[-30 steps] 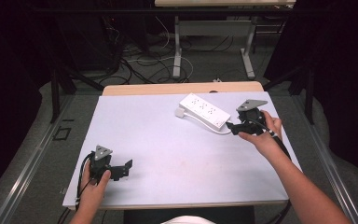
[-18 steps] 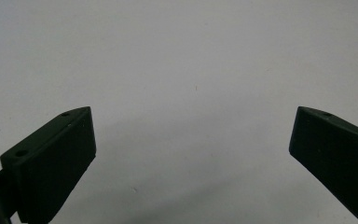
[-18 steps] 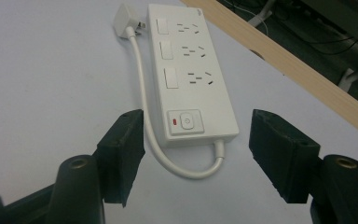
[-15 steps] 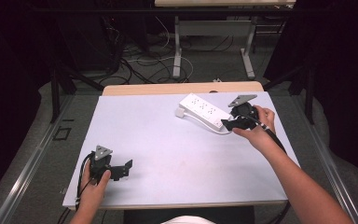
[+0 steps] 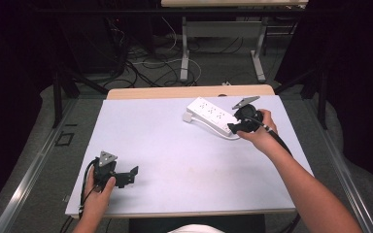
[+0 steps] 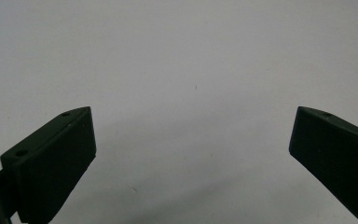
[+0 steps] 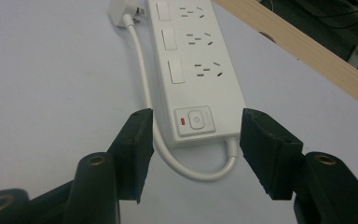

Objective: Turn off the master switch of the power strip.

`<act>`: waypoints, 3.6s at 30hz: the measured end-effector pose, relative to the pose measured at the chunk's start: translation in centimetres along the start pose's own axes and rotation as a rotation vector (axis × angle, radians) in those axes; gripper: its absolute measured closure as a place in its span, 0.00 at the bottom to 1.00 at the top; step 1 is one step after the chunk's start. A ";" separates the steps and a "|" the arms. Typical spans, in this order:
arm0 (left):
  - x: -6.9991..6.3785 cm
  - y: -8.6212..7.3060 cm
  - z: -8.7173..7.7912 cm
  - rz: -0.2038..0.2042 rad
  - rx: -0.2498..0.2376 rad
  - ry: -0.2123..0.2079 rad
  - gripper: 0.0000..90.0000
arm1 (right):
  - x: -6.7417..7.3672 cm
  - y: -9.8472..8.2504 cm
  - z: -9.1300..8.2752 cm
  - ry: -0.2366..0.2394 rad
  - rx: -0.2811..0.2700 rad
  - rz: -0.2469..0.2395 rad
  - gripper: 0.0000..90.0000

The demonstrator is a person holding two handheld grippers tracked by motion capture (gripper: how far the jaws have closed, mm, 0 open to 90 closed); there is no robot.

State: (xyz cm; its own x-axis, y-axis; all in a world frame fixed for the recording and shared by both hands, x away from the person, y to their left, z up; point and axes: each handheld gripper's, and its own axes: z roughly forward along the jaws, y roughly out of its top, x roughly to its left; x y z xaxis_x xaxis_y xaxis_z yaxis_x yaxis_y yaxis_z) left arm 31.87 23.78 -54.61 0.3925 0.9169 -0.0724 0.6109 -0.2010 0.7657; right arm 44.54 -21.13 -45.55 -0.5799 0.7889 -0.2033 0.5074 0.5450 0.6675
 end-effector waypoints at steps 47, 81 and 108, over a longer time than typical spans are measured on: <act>0.0 -0.1 0.2 0.006 0.014 -0.005 0.01 | -1.8 1.0 5.6 0.076 0.155 0.087 1.00; 0.1 -0.2 0.1 -0.006 0.009 -0.005 0.01 | -1.9 0.4 8.8 0.100 0.207 0.081 1.00; 0.0 -0.1 0.1 -0.010 0.004 -0.001 0.01 | -2.4 -0.5 8.8 0.059 0.136 0.144 0.87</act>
State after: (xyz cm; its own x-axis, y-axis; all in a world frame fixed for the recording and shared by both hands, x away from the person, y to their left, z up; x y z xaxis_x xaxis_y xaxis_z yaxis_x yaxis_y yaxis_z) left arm 31.85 23.76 -54.76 0.3865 0.9188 -0.0808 0.6177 -0.1928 0.7624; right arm 51.28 -20.75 -51.67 -0.5295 0.8456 -0.0684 0.6666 0.4646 0.5830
